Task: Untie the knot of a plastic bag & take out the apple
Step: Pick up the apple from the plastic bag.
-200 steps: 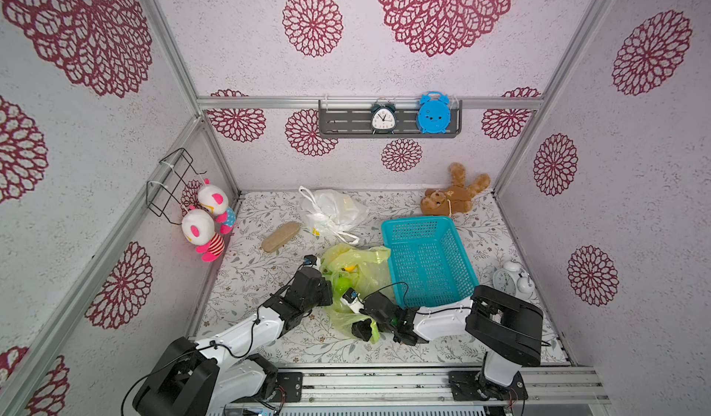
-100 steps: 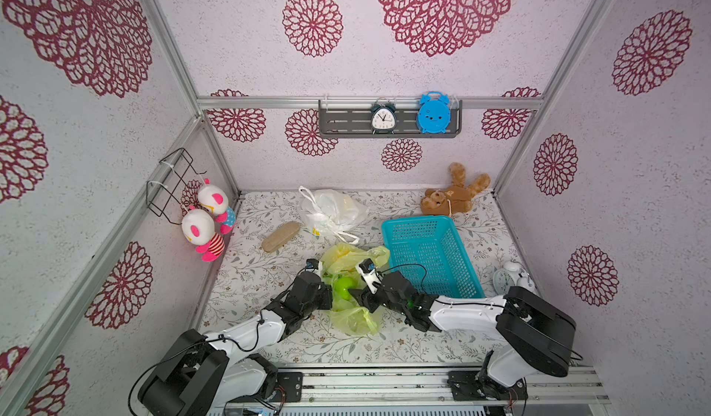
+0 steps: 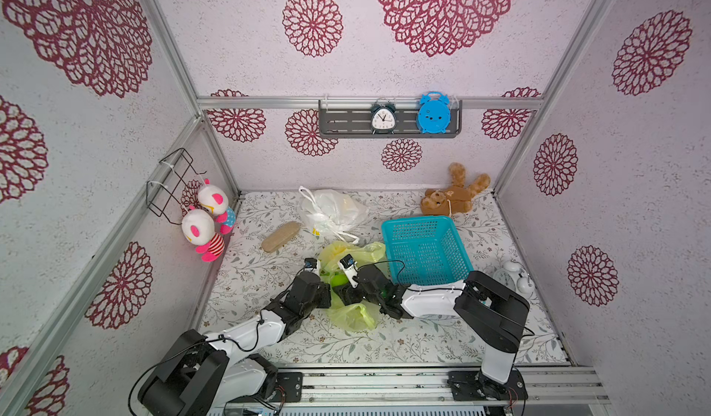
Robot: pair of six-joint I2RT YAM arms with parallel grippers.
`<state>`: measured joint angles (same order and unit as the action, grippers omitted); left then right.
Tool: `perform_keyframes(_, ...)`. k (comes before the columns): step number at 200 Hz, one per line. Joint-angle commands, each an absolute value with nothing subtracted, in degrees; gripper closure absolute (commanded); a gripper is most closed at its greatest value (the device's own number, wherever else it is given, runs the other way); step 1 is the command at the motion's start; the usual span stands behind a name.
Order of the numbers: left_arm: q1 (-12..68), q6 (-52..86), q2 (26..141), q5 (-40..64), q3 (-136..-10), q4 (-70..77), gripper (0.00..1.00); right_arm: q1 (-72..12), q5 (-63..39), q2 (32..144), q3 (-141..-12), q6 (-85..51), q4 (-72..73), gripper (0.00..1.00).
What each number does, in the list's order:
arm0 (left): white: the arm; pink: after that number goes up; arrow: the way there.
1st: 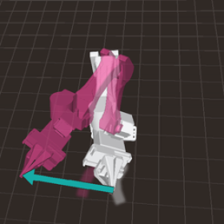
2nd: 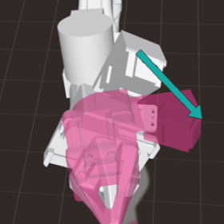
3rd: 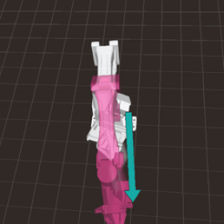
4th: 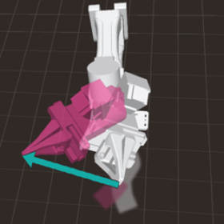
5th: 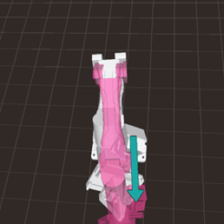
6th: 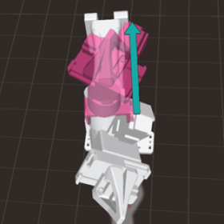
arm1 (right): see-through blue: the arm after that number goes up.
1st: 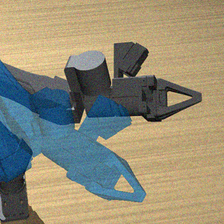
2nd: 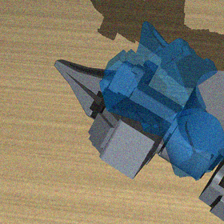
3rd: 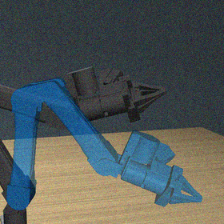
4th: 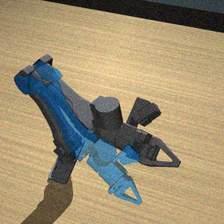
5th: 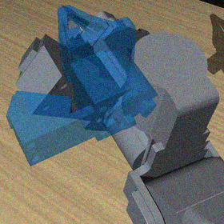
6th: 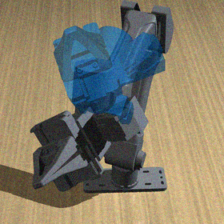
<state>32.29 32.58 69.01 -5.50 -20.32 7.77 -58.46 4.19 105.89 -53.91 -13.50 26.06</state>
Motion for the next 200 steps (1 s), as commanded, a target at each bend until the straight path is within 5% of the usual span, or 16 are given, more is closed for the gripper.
perform_keyframes(1,32.26,31.76,68.69,-4.93,-20.15,8.83,0.99,-58.11,5.70,108.39,-57.56,-15.60,22.05,0.23)
perform_keyframes(15,32.09,31.73,68.50,-4.99,-19.92,9.22,0.99,-58.10,5.01,110.10,-59.42,-15.91,20.38,0.02)
perform_keyframes(36,31.82,31.61,68.51,-4.69,-19.78,9.19,0.99,-58.09,5.60,111.16,-60.23,-16.06,19.66,0.01)
perform_keyframes(71,31.05,31.98,67.71,-5.51,-19.95,8.10,0.99,-58.05,7.70,108.32,-59.28,-15.21,20.07,0.34)
perform_keyframes(115,29.45,33.92,66.37,-10.51,-23.35,-0.16,0.97,-59.03,3.86,98.80,-54.91,-11.54,21.07,0.48)
perform_keyframes(200,29.26,36.23,63.06,-17.95,-28.35,-9.43,0.97,-56.42,-11.97,72.94,-42.70,-6.27,19.23,0.49)
